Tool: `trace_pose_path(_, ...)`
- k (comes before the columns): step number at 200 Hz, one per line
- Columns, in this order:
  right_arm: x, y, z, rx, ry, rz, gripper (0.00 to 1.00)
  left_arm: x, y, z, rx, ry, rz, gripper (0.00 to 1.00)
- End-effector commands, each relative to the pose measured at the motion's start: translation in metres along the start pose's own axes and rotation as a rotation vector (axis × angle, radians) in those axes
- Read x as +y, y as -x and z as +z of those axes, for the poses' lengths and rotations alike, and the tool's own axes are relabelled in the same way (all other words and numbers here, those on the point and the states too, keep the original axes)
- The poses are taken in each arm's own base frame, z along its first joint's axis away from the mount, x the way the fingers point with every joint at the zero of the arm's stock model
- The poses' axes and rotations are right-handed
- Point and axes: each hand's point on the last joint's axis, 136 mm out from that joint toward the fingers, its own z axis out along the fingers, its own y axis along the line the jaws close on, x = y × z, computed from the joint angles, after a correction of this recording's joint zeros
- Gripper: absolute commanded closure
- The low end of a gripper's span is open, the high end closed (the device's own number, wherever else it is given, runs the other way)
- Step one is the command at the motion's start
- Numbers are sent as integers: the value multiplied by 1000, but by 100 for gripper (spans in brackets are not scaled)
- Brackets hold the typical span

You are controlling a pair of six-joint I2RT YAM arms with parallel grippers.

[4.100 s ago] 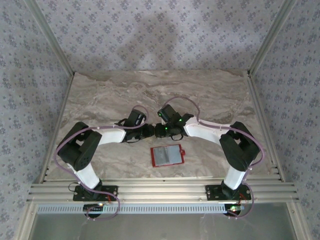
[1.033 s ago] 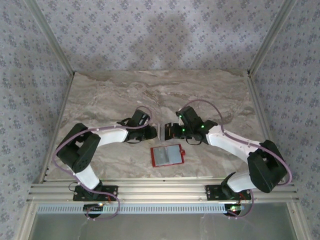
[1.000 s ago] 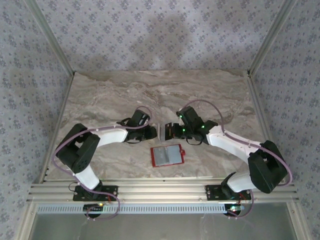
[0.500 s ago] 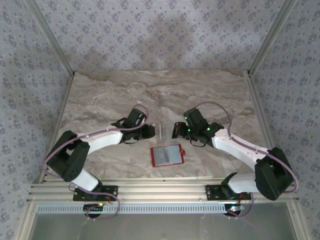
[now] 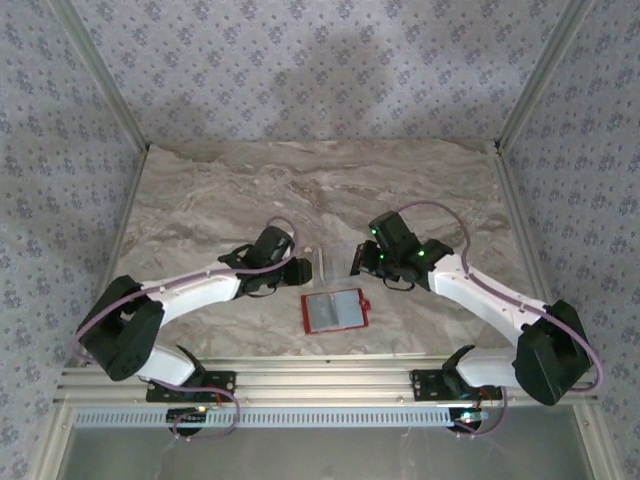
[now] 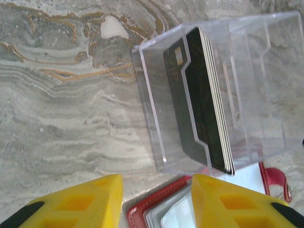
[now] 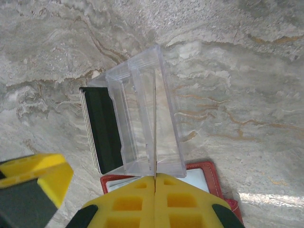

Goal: Put the credit cards into the card holder

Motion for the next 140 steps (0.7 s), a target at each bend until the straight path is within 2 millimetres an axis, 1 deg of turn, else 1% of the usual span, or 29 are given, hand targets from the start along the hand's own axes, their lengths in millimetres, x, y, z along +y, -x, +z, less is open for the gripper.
trace_pose_path(1,1,6,-12,-33,-33,19,100,3,-10,-12,-10,32,60,56)
trace_pose_path(34,-3,0,-19,-42,-23,9,100,-1,-32,-21,1,36,128,52)
trace_pose_path(43,-2,-3,-23,-42,-6,-12,100,-4,-38,-22,10,39,150,50)
trace_pose_path(53,4,-7,-25,-34,47,-52,100,-5,-43,-22,17,52,176,49)
trace_pose_path(64,15,-18,-27,1,136,-109,100,-4,-47,-20,23,77,199,48)
trace_pose_path(73,16,-28,-26,36,171,-149,100,-4,-49,-17,30,92,214,47)
trace_pose_path(104,3,-63,-21,147,209,-250,100,-4,-55,-4,60,157,265,47)
trace_pose_path(126,-5,-77,-18,167,239,-270,100,-6,-60,7,83,191,294,47)
trace_pose_path(140,-5,-85,-18,183,275,-285,100,-6,-62,12,88,217,307,48)
